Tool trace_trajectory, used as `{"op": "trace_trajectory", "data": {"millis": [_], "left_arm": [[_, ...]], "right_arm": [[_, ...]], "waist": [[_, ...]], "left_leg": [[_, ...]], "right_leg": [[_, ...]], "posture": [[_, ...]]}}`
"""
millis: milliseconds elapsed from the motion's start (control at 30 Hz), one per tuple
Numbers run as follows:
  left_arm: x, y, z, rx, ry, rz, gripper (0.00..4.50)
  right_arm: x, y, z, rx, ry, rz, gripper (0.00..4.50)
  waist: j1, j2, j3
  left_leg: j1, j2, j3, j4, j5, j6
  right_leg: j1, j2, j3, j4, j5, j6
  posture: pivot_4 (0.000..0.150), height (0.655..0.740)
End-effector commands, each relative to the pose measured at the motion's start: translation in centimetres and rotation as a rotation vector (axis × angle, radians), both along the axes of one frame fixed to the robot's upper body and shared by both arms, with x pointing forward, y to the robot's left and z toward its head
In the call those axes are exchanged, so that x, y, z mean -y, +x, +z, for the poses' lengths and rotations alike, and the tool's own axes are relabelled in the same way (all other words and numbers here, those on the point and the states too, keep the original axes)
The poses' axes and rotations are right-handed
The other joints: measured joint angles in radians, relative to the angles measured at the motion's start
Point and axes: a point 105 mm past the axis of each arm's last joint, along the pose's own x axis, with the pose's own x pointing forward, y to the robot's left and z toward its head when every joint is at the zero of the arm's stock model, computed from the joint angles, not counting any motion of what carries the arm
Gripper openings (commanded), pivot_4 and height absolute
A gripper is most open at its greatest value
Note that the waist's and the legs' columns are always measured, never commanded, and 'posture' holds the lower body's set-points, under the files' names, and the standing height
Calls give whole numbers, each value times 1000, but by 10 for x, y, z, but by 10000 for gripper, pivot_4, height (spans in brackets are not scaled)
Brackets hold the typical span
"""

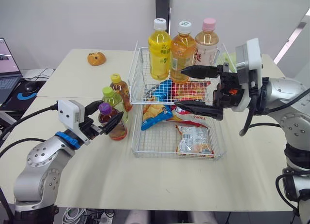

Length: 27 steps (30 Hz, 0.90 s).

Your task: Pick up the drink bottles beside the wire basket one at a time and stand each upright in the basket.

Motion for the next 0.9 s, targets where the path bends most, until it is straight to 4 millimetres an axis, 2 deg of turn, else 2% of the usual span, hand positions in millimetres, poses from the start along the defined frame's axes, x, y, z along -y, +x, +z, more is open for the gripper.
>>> {"op": "trace_trajectory", "data": {"millis": [33, 100, 200, 467, 500, 733, 900], "left_arm": [[2, 4, 6, 39, 22, 0, 44886], [1, 6, 5, 38, 20, 7, 44886], [2, 7, 8, 55, 10, 6, 39715], [1, 8, 5, 53, 13, 8, 15899], [1, 8, 5, 53, 13, 10, 13955], [-3, 4, 16, 67, -24, -7, 13943], [-7, -12, 51, 21, -52, -211, 13942]], "right_arm": [[3, -8, 9, 46, 17, -7, 45000], [4, -8, 9, 47, 17, -12, 45000], [4, -9, 9, 47, 17, -18, 45000], [4, -9, 8, 43, 17, -22, 45000], [4, -9, 8, 43, 17, -22, 45000], [5, -9, 9, 42, 21, -17, 45000], [4, -8, 11, 39, 40, -8, 45000]], "waist": [[0, 0, 0], [0, 0, 0], [0, 0, 0], [1, 0, 0], [1, 0, 0], [1, 0, 0], [-2, 0, 1]], "left_leg": [[0, 0, 0, 0, 0, 0], [0, 0, 0, 0, 0, 0], [0, 0, 0, 0, 0, 0], [0, 0, 0, -1, 0, 0], [0, 0, 0, -1, 0, 0], [0, 0, 0, -1, 0, 0], [-2, 0, 0, -2, 0, 0]], "right_leg": [[0, 0, 0, 0, 0, 0], [0, 0, 0, 0, 0, 0], [0, 0, 0, 0, 0, 0], [0, 0, 0, -1, 0, 0], [0, 0, 0, -1, 0, 0], [0, 0, 0, -1, 0, 0], [-2, 0, 0, -1, 0, 0]], "posture": [[1500, 7400], [1500, 7400], [1500, 7400], [1500, 7400], [1500, 7400], [1500, 7400], [1500, 7400]]}}
